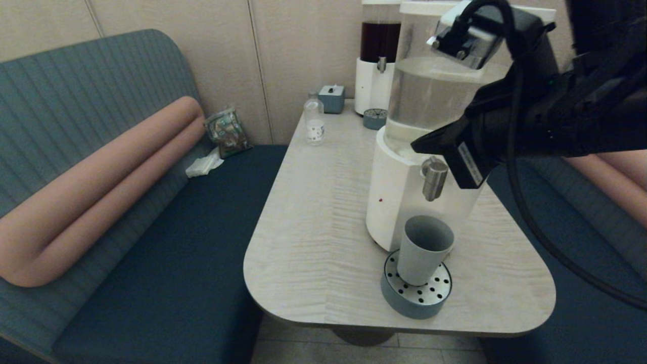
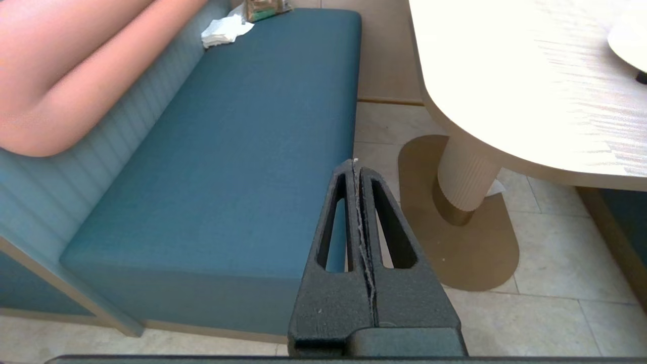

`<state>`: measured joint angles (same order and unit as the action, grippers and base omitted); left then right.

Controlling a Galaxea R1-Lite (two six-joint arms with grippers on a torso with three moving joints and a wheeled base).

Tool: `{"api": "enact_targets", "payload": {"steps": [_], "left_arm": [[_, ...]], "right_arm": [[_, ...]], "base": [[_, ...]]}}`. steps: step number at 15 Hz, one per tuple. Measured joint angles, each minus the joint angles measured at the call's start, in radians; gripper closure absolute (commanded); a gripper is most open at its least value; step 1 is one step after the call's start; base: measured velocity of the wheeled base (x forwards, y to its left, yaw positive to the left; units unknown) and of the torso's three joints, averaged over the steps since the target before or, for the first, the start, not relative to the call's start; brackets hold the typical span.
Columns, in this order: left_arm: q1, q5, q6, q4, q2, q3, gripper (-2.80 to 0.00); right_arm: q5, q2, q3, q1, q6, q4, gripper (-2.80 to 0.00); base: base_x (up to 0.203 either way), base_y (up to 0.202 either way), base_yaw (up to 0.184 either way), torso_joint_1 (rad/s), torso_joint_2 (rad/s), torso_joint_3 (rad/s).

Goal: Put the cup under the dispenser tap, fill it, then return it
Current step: Turn off the faucet, then place the cup next to the water dispenser

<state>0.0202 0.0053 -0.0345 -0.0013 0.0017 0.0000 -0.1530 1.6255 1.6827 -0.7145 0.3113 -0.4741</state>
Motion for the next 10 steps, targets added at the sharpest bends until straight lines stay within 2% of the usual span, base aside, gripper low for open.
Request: {"api": "enact_targets", "payload": {"steps": [3, 6, 7, 8, 10], "left_arm": [[0.000, 0.000, 0.000, 0.000, 0.000, 0.000, 0.00], [0.001, 0.000, 0.000, 0.000, 0.000, 0.000, 0.00], [0.000, 0.000, 0.000, 0.000, 0.000, 0.000, 0.00], [0.000, 0.000, 0.000, 0.000, 0.000, 0.000, 0.00], [0.000, 0.000, 0.000, 0.000, 0.000, 0.000, 0.00]], "right_arm": [[-0.099, -0.134, -0.108, -0.007, 0.002, 0.111, 0.00], [-0.291, -0.330, -0.290, 0.039, 0.029, 0.295, 0.00], [-0.335, -0.402, -0.355, 0.099, 0.040, 0.345, 0.00], [-0.340, -0.477, -0.419, 0.176, 0.042, 0.377, 0.00], [-0.305, -0.629, -0.535, 0.316, 0.030, 0.393, 0.00]], "base": [[0.000, 0.000, 0.000, 0.000, 0.00, 0.000], [0.000, 0.000, 0.000, 0.000, 0.00, 0.000], [0.000, 0.000, 0.000, 0.000, 0.00, 0.000], [0.000, 0.000, 0.000, 0.000, 0.00, 0.000], [0.000, 0.000, 0.000, 0.000, 0.00, 0.000]]}}
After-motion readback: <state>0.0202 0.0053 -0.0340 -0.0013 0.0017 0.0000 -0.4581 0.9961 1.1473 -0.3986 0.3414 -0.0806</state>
